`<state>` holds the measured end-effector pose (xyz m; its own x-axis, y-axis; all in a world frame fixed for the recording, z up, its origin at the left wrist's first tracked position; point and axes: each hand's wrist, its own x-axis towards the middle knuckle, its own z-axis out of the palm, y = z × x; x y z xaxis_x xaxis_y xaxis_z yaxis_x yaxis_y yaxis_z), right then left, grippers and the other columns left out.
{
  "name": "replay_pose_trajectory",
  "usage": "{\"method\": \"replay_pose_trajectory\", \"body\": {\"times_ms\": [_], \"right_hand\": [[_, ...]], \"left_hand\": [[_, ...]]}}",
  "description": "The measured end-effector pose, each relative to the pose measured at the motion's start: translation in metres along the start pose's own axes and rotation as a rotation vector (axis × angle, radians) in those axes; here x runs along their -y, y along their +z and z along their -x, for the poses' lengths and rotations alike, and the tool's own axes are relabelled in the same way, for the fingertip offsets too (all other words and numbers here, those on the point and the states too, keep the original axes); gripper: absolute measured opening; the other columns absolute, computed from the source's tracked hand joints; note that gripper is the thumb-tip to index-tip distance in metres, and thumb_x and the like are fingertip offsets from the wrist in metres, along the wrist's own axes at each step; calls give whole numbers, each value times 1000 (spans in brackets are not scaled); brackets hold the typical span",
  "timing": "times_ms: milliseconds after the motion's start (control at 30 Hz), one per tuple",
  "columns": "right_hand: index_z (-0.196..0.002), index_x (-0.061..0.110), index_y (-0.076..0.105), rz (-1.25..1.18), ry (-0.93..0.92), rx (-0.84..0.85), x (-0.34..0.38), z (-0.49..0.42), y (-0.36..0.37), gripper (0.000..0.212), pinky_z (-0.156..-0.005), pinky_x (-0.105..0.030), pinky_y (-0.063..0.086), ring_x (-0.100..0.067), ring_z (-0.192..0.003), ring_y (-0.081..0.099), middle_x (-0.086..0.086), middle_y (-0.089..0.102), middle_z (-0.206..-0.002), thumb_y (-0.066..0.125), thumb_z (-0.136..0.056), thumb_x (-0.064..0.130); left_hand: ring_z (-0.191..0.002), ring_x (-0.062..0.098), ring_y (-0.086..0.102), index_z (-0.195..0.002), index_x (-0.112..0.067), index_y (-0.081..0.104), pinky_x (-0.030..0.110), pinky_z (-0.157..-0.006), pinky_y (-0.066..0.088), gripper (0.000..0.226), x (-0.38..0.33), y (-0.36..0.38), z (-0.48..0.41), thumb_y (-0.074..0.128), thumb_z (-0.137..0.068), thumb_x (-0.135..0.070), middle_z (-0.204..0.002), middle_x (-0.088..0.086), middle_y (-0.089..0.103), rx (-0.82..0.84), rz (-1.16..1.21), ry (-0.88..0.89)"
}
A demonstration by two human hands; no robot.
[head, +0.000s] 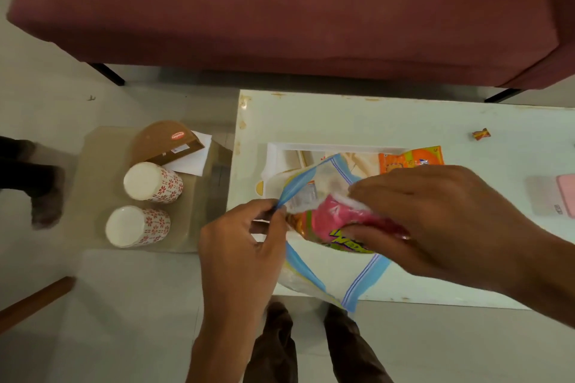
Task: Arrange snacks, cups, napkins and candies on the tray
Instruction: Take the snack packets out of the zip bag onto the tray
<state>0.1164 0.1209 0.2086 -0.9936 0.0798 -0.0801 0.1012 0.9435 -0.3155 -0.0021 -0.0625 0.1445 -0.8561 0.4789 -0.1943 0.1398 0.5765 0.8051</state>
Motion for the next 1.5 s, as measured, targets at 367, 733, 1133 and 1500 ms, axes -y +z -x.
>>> {"method": "replay_pose_trajectory", "body": {"times_ms": [367, 733, 1133, 1500], "right_hand": [[-103, 23, 72, -866, 819, -613, -52, 76, -4, 45, -60, -23, 59, -11, -70, 74, 1, 77, -82, 62, -83, 61], [-92, 23, 72, -781, 1188, -535, -158, 110, 162, 28, -57, -16, 55, 3, -67, 70, 18, 74, -72, 64, -90, 49], [-102, 19, 68, -723, 1197, -215, -201, 120, 254, 31, -59, -18, 51, -16, -79, 72, 1, 73, -87, 58, -94, 48], [-110, 29, 64, -515, 917, -691, -124, 96, 113, 21, -65, -2, 43, -2, -83, 65, 16, 70, -100, 60, -94, 41]], "left_hand": [[-70, -9, 69, -93, -25, 77, 5, -50, 50, 13, 19, 4, -12, 75, -85, -16, -75, -18, 71, -84, 57, -54], [-75, -11, 70, -99, -27, 71, 9, -48, 53, 16, 3, 29, -10, 73, -85, -19, -83, -20, 68, -100, 78, -7], [-77, 2, 73, -101, -28, 73, 12, -56, 57, 26, -9, 50, -11, 65, -81, -43, -84, -14, 74, -123, 75, -11], [-77, -6, 72, -93, -34, 69, 8, -50, 52, 21, -29, 57, -1, 73, -87, -15, -82, -17, 72, -121, 53, -2]]}}
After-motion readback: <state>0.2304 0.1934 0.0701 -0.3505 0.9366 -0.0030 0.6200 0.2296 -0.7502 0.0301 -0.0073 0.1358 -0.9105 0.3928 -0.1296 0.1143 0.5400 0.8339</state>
